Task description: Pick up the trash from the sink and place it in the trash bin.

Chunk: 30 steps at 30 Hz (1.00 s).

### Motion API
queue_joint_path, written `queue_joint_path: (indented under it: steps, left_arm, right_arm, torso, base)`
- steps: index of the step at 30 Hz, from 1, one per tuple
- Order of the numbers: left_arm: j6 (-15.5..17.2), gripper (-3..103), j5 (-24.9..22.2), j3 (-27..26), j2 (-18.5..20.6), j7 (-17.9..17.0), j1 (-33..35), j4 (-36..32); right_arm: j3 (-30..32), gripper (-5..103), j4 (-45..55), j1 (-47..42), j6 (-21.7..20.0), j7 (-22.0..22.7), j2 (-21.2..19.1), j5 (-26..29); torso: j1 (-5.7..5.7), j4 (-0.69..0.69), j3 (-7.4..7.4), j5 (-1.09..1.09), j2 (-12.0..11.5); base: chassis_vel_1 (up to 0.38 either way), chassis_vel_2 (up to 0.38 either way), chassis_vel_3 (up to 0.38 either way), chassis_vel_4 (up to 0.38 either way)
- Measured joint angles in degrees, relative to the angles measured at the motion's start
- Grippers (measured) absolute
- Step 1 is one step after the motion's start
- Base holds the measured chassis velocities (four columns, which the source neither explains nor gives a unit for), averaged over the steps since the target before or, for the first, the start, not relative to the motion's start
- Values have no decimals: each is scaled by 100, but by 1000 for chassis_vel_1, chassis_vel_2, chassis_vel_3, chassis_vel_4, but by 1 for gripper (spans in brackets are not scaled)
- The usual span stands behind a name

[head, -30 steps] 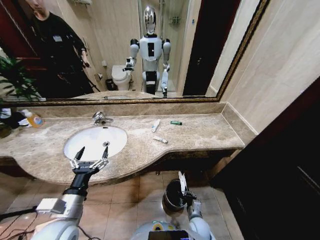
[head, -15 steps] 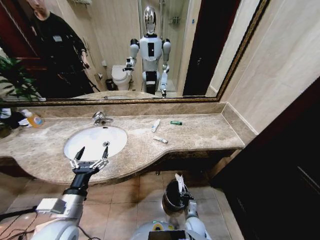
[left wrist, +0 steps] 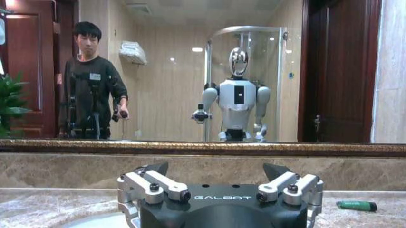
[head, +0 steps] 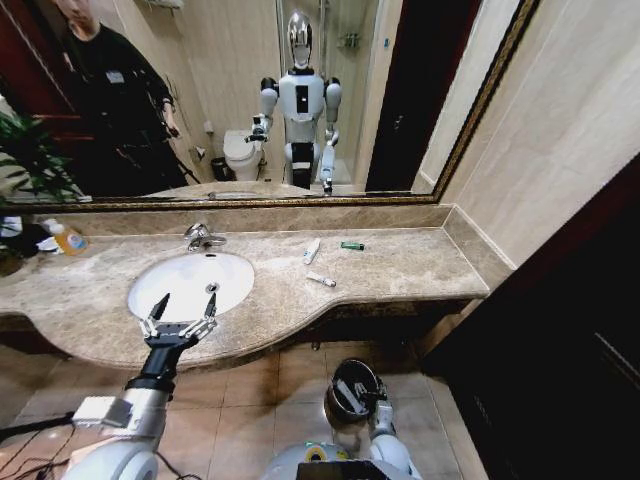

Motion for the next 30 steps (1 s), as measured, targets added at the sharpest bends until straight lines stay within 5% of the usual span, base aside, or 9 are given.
queue_joint_path:
  steps: [6,23,30]
  left_arm:
    - [0,100,0,0,0,0,0,0]
    - [0,100,0,0,0,0,0,0]
    - [0,100,0,0,0,0,0,0]
  right_arm:
    - [0,100,34,-46,24,3,-14,-3]
    - [31,100,1259,-655,78,55,-248,73]
    - [61,100,2081,-972,248,329,-370,-388]
  torso:
    - [0,0,0,0,0]
    - [0,0,0,0,0]
    - [0,0,0,0,0]
  base:
    - [0,0,0,0]
    - [0,0,0,0]
    - [0,0,0,0]
